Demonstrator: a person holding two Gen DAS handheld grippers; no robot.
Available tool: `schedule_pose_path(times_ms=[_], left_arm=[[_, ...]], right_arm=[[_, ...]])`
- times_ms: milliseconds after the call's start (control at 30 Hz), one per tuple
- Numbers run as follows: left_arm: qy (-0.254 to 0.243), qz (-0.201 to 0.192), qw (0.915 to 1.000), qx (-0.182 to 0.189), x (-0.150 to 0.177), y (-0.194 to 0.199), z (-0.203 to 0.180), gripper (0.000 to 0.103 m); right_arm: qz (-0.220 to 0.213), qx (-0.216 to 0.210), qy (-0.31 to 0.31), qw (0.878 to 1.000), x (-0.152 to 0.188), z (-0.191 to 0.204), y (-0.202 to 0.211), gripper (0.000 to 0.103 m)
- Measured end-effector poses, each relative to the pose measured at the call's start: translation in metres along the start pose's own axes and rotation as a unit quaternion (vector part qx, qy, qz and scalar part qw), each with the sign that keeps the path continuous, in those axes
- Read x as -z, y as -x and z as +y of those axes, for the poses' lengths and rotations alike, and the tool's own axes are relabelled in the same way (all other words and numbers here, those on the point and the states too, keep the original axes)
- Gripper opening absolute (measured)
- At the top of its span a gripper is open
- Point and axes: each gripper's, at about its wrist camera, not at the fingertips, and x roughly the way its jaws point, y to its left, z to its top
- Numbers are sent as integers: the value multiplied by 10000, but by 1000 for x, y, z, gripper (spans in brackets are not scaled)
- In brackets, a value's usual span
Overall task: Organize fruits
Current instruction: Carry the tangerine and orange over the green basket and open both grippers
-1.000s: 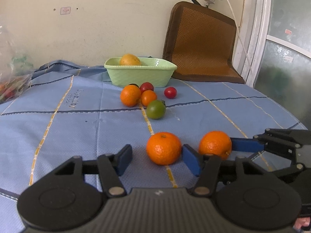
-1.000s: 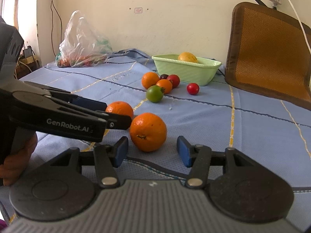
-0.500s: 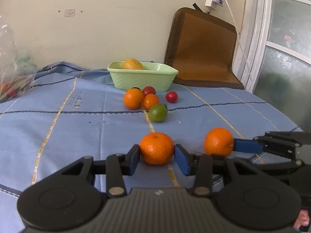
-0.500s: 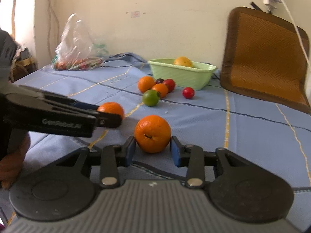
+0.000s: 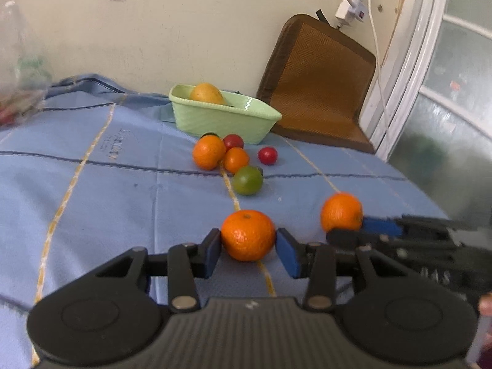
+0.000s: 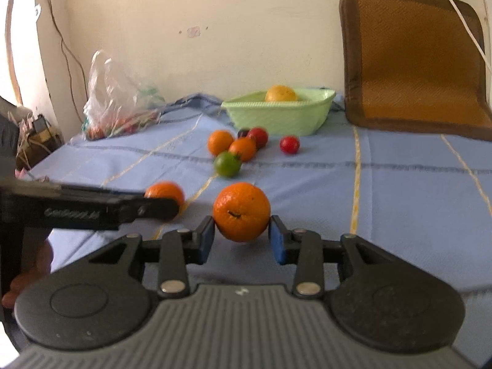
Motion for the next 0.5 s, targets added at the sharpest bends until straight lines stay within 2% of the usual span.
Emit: schedule_pose_path(times_ms=[67,200,400,500], left_arm=[[54,-53,10000,0,-16,-4,4,39],[196,-191,9996,63,-67,-21,13,40],[59,-170,9996,-201,-136,-80,19,40],[31,-84,9994,-339,-155,-113,24,39]], right_arm=[[-170,51,58,9998,-19,-7,-6,41],[-505,185,165,9984,-58,-24,-33,41],[-534,303,142,9980,-98,-52,-93,41],[-373,328,214,9985,-107,-60,-123,41]])
